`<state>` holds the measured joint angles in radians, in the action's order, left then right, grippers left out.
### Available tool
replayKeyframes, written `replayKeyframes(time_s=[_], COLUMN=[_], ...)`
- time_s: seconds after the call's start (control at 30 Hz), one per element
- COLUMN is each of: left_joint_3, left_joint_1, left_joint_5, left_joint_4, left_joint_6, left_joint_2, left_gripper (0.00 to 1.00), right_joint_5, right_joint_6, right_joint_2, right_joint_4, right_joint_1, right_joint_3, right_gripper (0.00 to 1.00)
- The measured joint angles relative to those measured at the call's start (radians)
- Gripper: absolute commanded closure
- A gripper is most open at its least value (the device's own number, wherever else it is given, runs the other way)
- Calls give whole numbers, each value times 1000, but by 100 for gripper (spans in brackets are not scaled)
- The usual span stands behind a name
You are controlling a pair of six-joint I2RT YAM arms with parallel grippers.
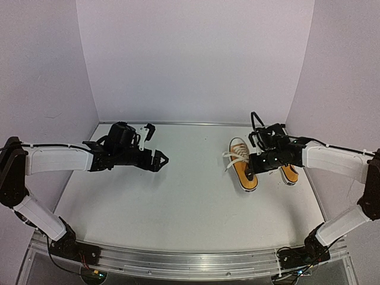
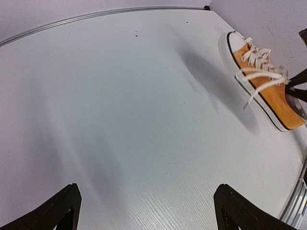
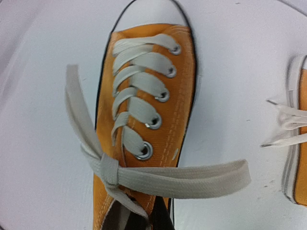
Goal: Tie the shoes
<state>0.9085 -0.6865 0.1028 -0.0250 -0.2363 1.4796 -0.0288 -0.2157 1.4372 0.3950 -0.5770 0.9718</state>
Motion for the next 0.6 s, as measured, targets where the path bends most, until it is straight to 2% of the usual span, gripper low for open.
replayKeyframes(time_s=[0.1,0.33,0.6], left_joint_3=[0,-1,-1], left_joint_1=[0,0,0], left_joint_5=[16,35,35], left_joint_4=[26,53,53], left_joint_6=[0,1,3], left_joint_2=[2,8,8], left_gripper=[0,0,1], right_joint_5=[53,58,35], right_joint_6=[42,105,141], right_joint_2=[-13,22,166], right_joint_4=[17,64,64], right_joint_1=[86,265,357], right_joint_3=[6,19,50], right_gripper=[100,100,100])
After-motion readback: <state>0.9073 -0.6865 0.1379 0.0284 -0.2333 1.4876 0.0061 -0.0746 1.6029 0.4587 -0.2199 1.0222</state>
